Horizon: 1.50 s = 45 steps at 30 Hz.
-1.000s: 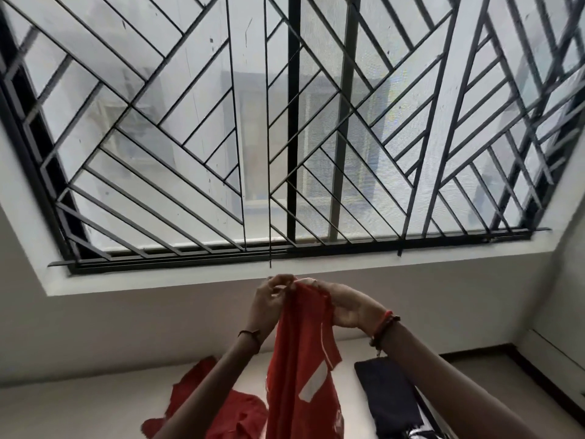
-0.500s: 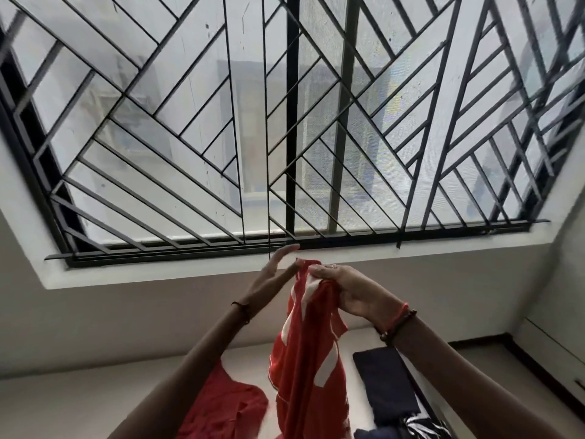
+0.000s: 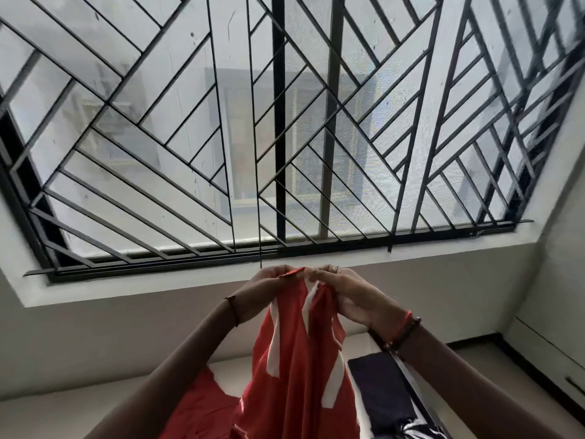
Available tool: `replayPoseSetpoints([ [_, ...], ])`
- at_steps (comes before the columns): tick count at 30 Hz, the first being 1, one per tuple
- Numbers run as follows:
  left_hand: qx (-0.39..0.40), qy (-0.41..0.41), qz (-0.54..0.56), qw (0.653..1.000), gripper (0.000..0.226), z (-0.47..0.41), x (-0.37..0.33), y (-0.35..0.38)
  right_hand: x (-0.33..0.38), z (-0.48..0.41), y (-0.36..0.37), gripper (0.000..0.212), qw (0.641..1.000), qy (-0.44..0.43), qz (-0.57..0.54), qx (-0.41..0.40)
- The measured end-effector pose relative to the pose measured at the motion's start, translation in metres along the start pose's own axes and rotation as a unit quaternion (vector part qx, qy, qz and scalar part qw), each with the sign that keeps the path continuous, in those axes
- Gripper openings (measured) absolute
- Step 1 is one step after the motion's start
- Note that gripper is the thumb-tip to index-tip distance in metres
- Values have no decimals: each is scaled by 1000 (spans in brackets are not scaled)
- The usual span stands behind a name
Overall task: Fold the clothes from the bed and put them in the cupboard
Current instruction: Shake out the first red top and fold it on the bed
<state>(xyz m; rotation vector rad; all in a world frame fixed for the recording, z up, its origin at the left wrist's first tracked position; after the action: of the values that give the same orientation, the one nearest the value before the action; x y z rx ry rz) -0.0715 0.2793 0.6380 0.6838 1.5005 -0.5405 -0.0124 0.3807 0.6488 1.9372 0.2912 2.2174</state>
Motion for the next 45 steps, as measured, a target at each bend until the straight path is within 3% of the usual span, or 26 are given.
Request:
replayPoseSetpoints([
  [3,-7,6,29,1000,24,0,-8,-3,3,3,0,28,998,-16,-17,56],
  [6,-38,14,25,999,28,0,-14,-15,5,1,-10,38,999,-25,-17,45],
  [10,-69,19,-29,997,5,-1,-18,-23,10,1,-15,20,992,-62,110,22],
  [14,-84,48,-76,992,6,1,-28,-21,23,5,-14,21,960,-144,238,17],
  [16,-87,58,-90,990,8,2,-33,-20,35,8,-11,24,932,-208,298,-11],
  [19,-92,60,-121,986,17,2,-40,-18,49,14,-2,11,857,-297,417,-55],
  [24,-88,61,-105,989,8,-1,-48,-6,63,27,7,16,757,-434,477,-107],
  [28,-119,69,-95,986,8,-2,-51,-6,69,28,10,13,737,-447,495,-111],
  [32,-161,58,-81,982,22,-6,-49,-7,75,29,18,16,700,-469,531,-90],
  [37,-197,56,-84,975,35,-9,-49,-6,78,30,18,28,705,-452,539,-86],
  [40,-200,63,-90,974,27,-7,-52,-1,80,17,4,30,734,-416,525,-117],
  [45,-201,77,-68,974,16,-5,-48,4,79,27,11,27,735,-428,521,-71],
])
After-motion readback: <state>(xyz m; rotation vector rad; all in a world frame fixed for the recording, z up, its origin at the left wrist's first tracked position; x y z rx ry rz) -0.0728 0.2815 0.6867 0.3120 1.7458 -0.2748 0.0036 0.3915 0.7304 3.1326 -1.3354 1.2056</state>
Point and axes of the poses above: each hand's wrist, its own z-axis away from the middle knuckle, its own y-axis out of the palm, x = y × z, the point moved 8 cm from there along -z, towards the middle knuckle, and after that the axes turned 3 degrees about -x, right-handed, at the moved point
